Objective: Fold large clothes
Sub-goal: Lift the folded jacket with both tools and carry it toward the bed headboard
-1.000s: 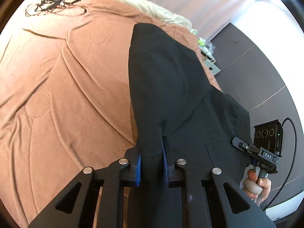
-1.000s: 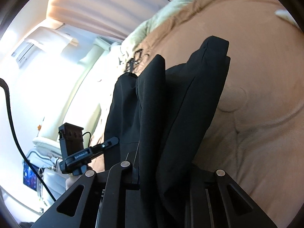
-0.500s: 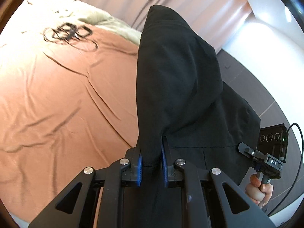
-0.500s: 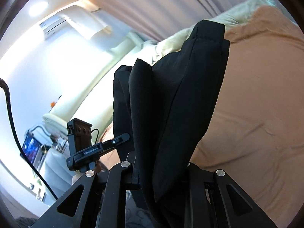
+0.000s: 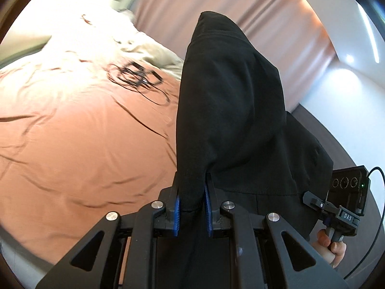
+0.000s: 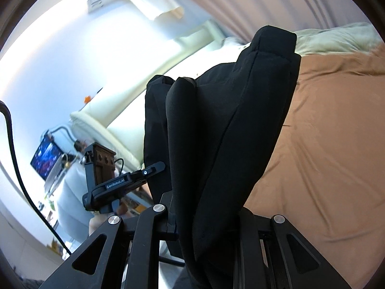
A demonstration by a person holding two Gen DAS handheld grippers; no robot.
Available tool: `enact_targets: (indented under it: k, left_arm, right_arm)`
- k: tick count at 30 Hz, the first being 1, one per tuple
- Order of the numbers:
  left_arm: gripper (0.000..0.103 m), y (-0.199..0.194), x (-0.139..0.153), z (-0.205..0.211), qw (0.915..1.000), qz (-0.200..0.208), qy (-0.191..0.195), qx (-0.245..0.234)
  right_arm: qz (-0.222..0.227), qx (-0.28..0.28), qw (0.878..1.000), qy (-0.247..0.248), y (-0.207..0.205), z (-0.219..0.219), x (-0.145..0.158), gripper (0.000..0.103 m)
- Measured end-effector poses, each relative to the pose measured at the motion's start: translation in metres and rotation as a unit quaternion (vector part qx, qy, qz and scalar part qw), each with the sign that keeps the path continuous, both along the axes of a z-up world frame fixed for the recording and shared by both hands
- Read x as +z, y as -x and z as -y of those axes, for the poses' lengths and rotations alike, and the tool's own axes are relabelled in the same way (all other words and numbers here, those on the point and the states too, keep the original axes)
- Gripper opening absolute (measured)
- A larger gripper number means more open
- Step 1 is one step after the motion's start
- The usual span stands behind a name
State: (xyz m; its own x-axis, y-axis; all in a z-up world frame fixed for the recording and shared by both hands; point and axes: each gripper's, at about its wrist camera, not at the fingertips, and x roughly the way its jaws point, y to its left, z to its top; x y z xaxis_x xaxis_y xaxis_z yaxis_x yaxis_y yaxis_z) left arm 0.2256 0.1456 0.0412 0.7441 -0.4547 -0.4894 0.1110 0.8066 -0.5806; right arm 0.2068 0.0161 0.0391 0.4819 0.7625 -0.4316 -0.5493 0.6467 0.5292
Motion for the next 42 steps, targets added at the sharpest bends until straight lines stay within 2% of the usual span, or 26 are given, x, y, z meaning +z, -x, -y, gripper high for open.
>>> enact_targets:
  k: [5, 17, 26, 30, 36, 42]
  left_arm:
    - [0.017, 0.011, 0.008, -0.054, 0.9994, 0.008, -0.01, 0.031]
    - [0.017, 0.02, 0.02, -0.198, 0.9942, 0.011, -0.029, 0.103]
    - [0.016, 0.027, 0.033, -0.286, 0.9845, 0.002, -0.081, 0.155]
    - [0.016, 0.02, 0.041, -0.308, 0.9776, 0.0, -0.103, 0.183]
    - [0.016, 0.024, 0.045, -0.331, 0.9658, -0.014, -0.145, 0.214]
    - [0.016, 0.014, 0.028, -0.338, 0.9583, -0.037, -0.168, 0.228]
  right_arm:
    - [0.007, 0.033, 0.999, 0.011, -0.006, -0.051, 0.009, 0.02]
    - [-0.009, 0.103, 0.995, 0.016, -0.045, -0.153, -0.008, 0.02]
    - [-0.028, 0.148, 0.989, -0.005, -0.073, -0.232, -0.028, 0.02]
    - [-0.038, 0.168, 0.985, -0.012, -0.08, -0.27, -0.038, 0.02]
    - [-0.045, 0.193, 0.98, -0.014, -0.095, -0.3, -0.061, 0.02]
    - [-0.063, 0.198, 0.978, -0.03, -0.117, -0.321, -0.092, 0.02]
